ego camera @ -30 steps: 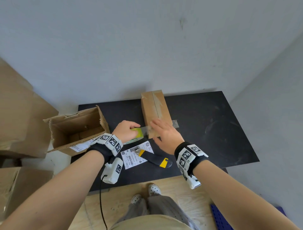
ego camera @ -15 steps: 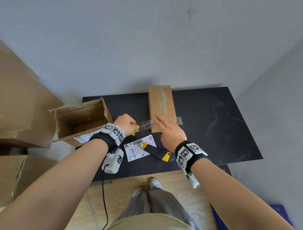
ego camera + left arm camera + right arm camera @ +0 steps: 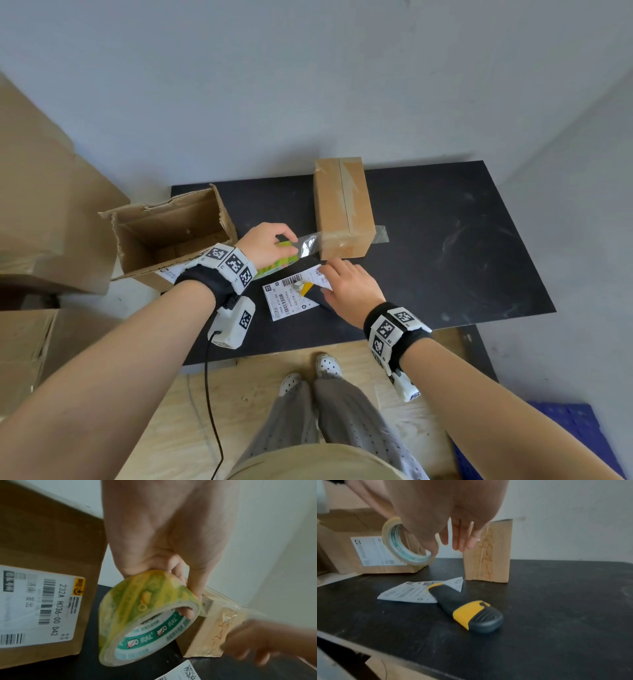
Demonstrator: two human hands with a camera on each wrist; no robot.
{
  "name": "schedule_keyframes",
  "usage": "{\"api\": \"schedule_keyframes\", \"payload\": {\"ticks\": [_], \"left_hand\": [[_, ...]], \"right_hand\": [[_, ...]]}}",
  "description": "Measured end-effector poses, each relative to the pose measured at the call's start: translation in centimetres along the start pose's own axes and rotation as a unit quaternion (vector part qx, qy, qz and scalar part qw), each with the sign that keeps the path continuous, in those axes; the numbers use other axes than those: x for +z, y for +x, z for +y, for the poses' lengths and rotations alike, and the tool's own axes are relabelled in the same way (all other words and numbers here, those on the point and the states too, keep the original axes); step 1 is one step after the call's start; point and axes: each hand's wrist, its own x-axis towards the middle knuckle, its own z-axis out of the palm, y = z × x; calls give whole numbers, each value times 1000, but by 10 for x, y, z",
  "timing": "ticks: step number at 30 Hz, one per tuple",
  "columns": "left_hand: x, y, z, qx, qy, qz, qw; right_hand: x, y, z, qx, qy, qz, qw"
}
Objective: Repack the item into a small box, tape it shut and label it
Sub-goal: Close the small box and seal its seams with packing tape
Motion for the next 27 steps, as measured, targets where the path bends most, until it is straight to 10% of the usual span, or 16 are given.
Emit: {"api": "schedule_keyframes", "payload": {"ticks": [8, 27], "left_hand": [[-4, 0, -3, 9, -25, -23, 999], [-5, 9, -3, 1, 13, -25, 1000]], "right_hand": [[30, -6, -3, 135, -27, -209, 968], [-18, -24, -22, 229, 189, -152, 943]]}}
